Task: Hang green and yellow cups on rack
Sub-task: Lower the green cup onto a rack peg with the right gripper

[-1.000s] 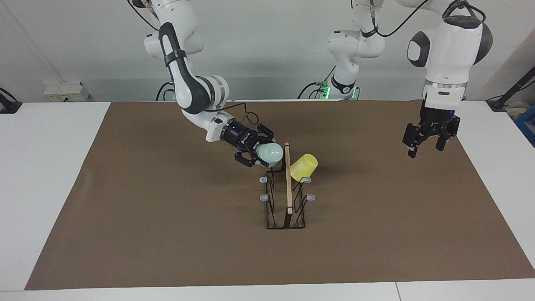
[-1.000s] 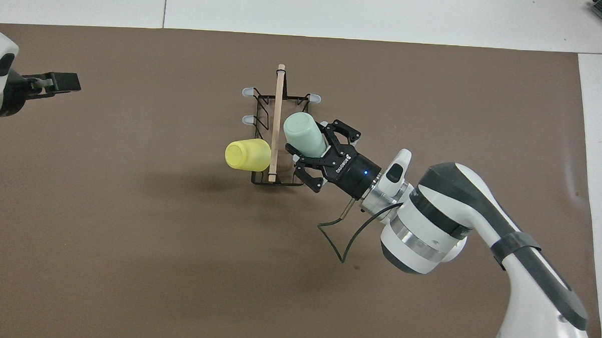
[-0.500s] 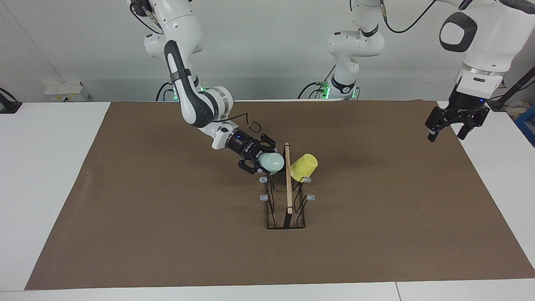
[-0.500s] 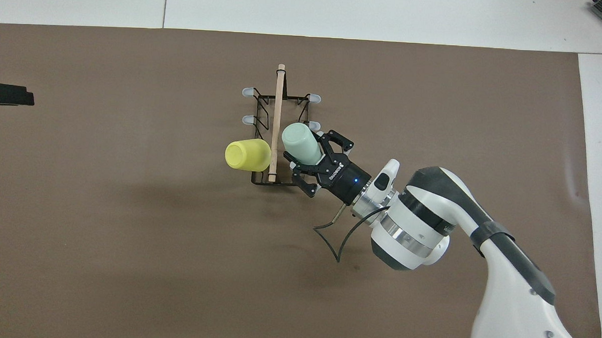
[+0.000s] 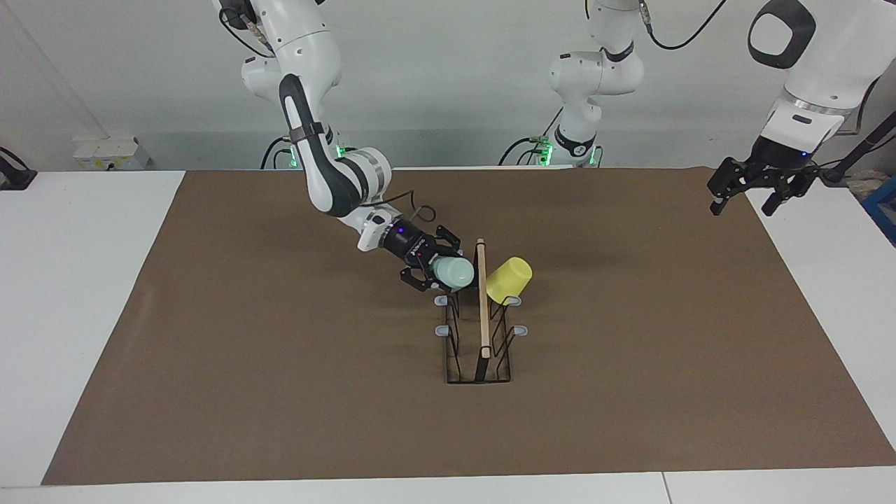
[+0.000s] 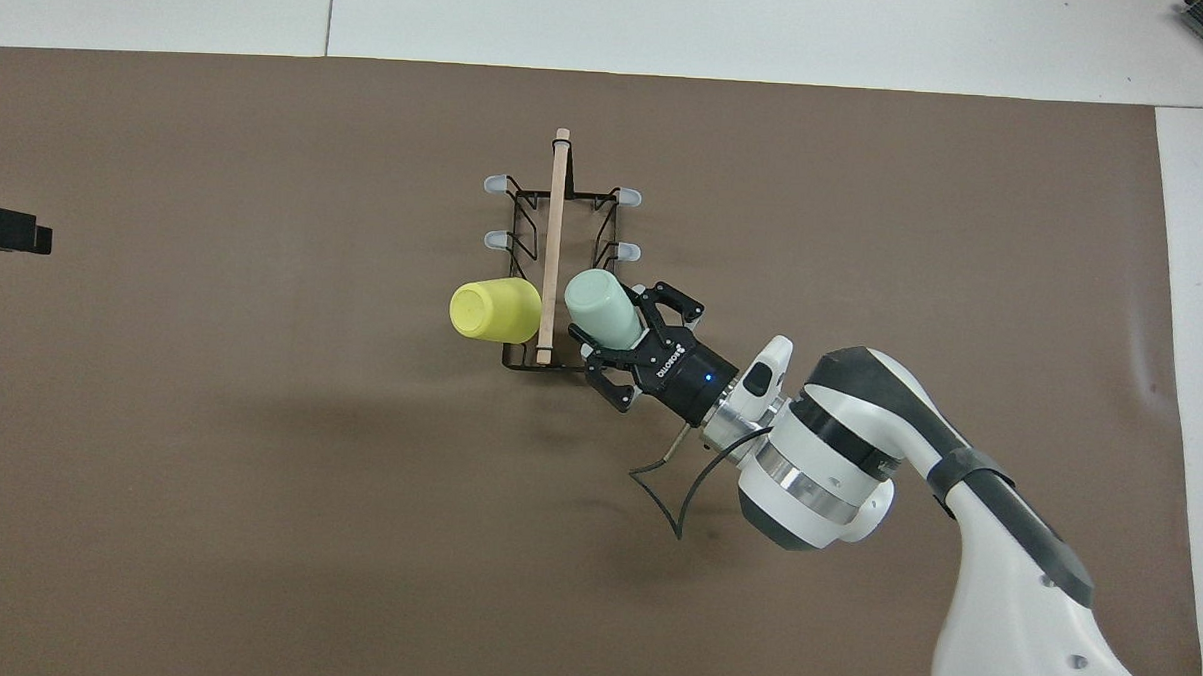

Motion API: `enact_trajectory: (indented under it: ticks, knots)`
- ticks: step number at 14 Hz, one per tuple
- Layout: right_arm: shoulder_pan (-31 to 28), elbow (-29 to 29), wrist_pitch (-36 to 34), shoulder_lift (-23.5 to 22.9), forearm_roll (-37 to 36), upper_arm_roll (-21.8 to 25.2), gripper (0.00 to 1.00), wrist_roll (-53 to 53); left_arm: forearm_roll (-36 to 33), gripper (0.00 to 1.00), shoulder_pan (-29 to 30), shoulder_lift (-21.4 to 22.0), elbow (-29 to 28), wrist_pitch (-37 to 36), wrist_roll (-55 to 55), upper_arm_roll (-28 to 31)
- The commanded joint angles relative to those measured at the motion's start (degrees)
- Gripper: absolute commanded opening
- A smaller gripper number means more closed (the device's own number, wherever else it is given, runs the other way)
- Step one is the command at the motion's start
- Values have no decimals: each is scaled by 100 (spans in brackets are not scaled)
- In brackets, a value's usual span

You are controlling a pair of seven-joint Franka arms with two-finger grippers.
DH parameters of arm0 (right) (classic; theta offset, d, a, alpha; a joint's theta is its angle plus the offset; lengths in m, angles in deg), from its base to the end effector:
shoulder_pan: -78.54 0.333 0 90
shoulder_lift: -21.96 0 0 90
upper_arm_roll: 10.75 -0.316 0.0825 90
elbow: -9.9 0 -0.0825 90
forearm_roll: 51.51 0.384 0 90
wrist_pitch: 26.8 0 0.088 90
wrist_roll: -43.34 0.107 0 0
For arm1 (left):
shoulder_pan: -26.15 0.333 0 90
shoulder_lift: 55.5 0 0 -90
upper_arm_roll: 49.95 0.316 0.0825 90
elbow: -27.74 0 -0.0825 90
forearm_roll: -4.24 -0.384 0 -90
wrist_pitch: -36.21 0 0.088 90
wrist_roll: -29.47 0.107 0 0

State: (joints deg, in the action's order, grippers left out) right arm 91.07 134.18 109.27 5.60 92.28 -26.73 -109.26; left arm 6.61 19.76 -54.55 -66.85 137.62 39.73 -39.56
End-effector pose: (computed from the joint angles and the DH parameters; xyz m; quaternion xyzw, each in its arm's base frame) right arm 0.4991 0.2767 0.2738 -0.7048 -0.2887 -0.5553 0.3340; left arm 0.5663 0.0368 0.6141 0.9961 -0.0517 0.0698 0.0134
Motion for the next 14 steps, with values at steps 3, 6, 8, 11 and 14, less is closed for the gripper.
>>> enact_trajectory:
  ticks: [3, 6, 8, 11, 14]
  knots:
    - [-22, 193, -64, 150, 220, -19, 19, -173, 26, 100, 487, 142, 37, -569, 108, -720]
    - [-22, 150, 102, 159, 212, -28, 100, -156, 0, 100, 525, 186, -7, -754, 90, -873]
    - [-4, 141, 191, 203, 211, -28, 100, -156, -52, 100, 359, 195, -16, -772, 73, -829]
    - [-4, 80, 646, 439, 194, -54, 100, -129, -229, 100, 200, 195, -7, -807, 81, -715]
    - [-4, -166, 1358, 651, 168, -212, 100, 107, -229, 100, 112, 186, -25, -833, 20, -662]
